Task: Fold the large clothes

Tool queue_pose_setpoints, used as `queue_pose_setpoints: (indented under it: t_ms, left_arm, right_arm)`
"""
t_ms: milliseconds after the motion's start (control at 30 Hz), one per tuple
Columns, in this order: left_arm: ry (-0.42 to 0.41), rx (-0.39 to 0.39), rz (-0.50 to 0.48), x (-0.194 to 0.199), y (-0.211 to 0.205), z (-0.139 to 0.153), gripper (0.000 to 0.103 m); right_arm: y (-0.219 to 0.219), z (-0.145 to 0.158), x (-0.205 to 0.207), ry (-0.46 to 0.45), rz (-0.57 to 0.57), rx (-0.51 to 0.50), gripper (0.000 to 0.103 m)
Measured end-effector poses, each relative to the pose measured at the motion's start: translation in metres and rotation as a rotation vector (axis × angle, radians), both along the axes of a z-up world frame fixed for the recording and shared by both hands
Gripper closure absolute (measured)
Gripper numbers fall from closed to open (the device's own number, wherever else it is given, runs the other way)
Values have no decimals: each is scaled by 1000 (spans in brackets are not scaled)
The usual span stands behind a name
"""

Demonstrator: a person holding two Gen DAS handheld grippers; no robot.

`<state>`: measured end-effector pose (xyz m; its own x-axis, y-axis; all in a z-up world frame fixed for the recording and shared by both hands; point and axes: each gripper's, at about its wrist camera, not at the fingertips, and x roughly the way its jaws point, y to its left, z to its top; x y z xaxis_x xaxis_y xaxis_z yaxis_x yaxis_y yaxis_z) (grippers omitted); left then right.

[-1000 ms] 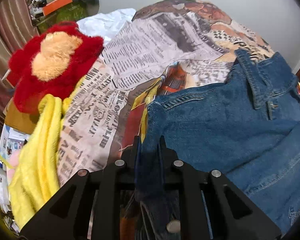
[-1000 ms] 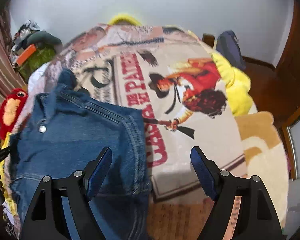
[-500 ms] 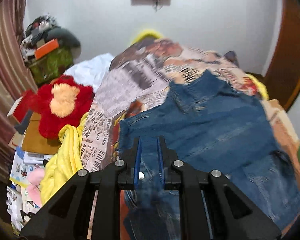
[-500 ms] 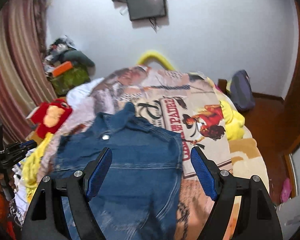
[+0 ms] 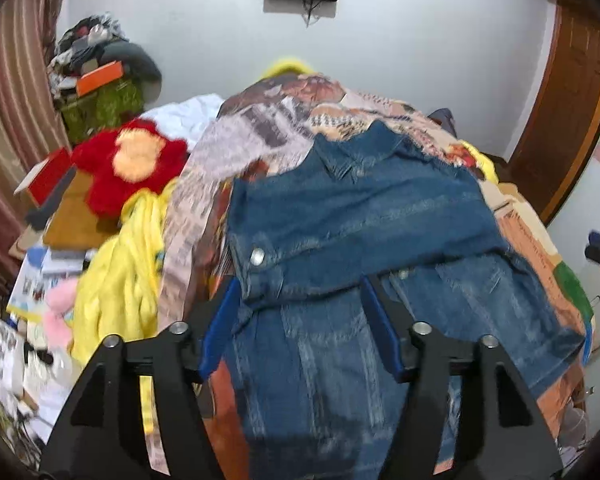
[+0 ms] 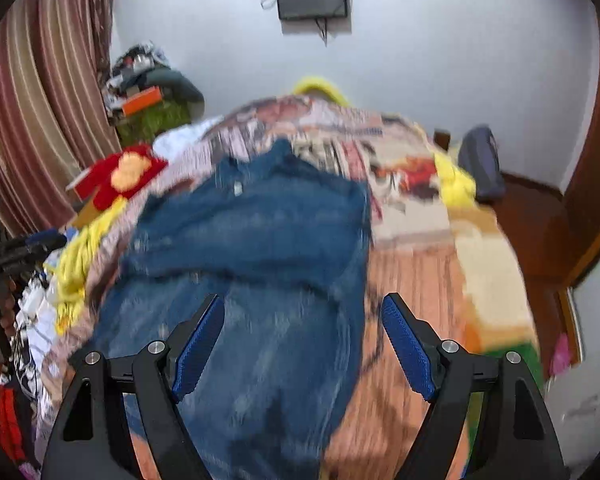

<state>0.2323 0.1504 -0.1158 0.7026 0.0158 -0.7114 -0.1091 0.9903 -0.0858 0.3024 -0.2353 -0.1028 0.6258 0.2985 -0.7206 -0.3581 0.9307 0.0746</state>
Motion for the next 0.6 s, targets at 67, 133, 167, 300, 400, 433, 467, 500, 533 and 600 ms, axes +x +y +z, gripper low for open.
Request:
queue_pose_setpoints:
  t_ms: [67, 133, 167, 300, 400, 433, 467, 500, 533, 600]
  left_arm:
    - [35, -18, 15, -12, 2, -15, 33]
    - [78, -47, 27, -24, 3, -34, 33]
    - [96, -58, 32, -29, 5, -41, 33]
    - [172, -116, 72, -50, 8, -74, 33]
    - [218, -172, 97, -64, 9, -94, 33]
    - [229, -184, 107, -68, 10, -100, 33]
    - [241, -200, 118, -72, 11, -107, 33]
    - [252, -224, 126, -76, 13, -113, 33]
    - [262, -260, 139, -81, 15, -120, 33]
    - [270, -316, 162, -86, 18, -130, 33]
  right_arm:
    - [-6, -21, -8, 49, -14, 3, 24]
    - [-13, -40, -17, 102, -36, 6, 24]
    - [-17, -47, -20, 123, -48, 10, 24]
    - [-31, -74, -33, 210, -94, 31, 24]
    - [-41, -83, -41, 238, -123, 54, 24]
    - [-43, -84, -44, 247, -128, 63, 24]
    - [-45, -85, -46, 253, -128, 71, 24]
    - [-46, -87, -49, 261, -124, 83, 25]
    - [-46, -88, -51, 265, -122, 89, 28]
    - [-44, -92, -56, 274, -115, 94, 36]
